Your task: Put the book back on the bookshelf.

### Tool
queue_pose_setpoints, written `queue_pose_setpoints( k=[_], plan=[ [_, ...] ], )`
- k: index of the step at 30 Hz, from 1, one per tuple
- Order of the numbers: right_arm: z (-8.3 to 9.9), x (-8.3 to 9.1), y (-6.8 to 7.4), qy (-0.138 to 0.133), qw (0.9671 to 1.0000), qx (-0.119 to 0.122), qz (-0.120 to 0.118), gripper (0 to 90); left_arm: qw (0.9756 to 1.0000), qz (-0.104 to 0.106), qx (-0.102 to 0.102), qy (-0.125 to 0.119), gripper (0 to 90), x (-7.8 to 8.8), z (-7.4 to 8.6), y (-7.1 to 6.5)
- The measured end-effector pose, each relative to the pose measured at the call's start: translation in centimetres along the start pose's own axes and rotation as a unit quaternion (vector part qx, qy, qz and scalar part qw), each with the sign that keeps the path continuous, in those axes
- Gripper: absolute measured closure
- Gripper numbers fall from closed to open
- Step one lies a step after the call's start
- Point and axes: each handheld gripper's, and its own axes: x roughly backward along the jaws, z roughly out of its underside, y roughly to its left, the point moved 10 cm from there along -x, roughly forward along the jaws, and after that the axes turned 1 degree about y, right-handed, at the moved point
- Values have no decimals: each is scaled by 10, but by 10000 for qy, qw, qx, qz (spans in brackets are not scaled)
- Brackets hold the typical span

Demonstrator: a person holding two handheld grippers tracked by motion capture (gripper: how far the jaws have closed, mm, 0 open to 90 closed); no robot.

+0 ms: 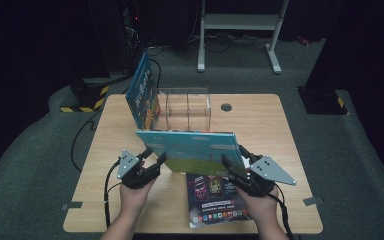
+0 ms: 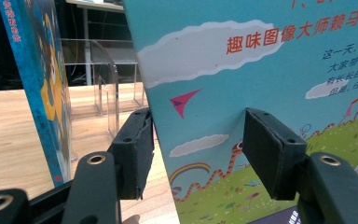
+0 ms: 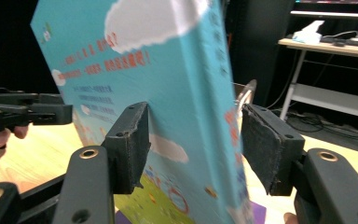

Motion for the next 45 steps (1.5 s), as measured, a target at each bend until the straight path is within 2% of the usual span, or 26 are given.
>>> queue_pose_setpoints(
  k=[4,7,12,14,16,18,19,20,21,22,23,24,25,26,28,32,39,45],
  plan=[
    [-5,-4,6,-19,10000,24,-75,412,10000,-25,-50,-3,433,1,-1,-1],
    [-5,-5,6,-36,9998,-67,-162,422,10000,-9,-18,16,434,1,-1,-1],
    [-4,-3,5,-56,9997,-28,-247,452,10000,-36,-10,5,434,1,-3,-2],
    [-3,-1,5,-49,9993,-57,-354,481,10000,-47,-3,-2,434,0,-3,-2],
    [0,4,5,-84,9984,-89,-557,531,10000,-45,10,-46,461,1,-4,-2],
    [0,5,3,-93,9981,-108,-606,538,10000,-45,-9,-80,471,1,-6,-4],
    [1,7,3,-82,9977,-137,-666,558,9999,-127,-84,-43,471,1,-6,-3],
    [2,10,4,-105,9967,-69,-801,608,9999,-52,-90,-50,466,0,-6,-4],
    [3,13,7,-129,9959,65,-890,686,9999,-8,-98,-68,507,1,-6,-4],
    [4,14,11,-143,9953,191,-940,765,9999,-68,-119,-46,496,0,-5,-3],
    [4,16,18,-99,9966,260,-773,795,9999,-115,-90,11,492,1,-3,0],
    [4,16,18,-99,9966,260,-773,795,9999,-115,-90,11,489,1,-3,0],
    [6,16,8,-52,9988,-12,-492,800,9999,-141,-38,13,486,1,-3,2],
    [6,16,8,-52,9988,-12,-492,800,9999,-151,-10,32,486,1,-2,4],
    [9,18,1,-136,9967,-366,-706,807,9998,-193,-10,40,485,2,-2,7],
    [10,21,6,-165,9976,-282,-606,808,9997,-209,80,92,477,2,0,10],
    [7,18,13,-178,9980,-339,-496,811,9995,-176,62,261,442,3,5,11],
    [4,14,18,-275,9983,-332,-398,813,9994,-193,-18,291,432,9,6,14]
  ],
)
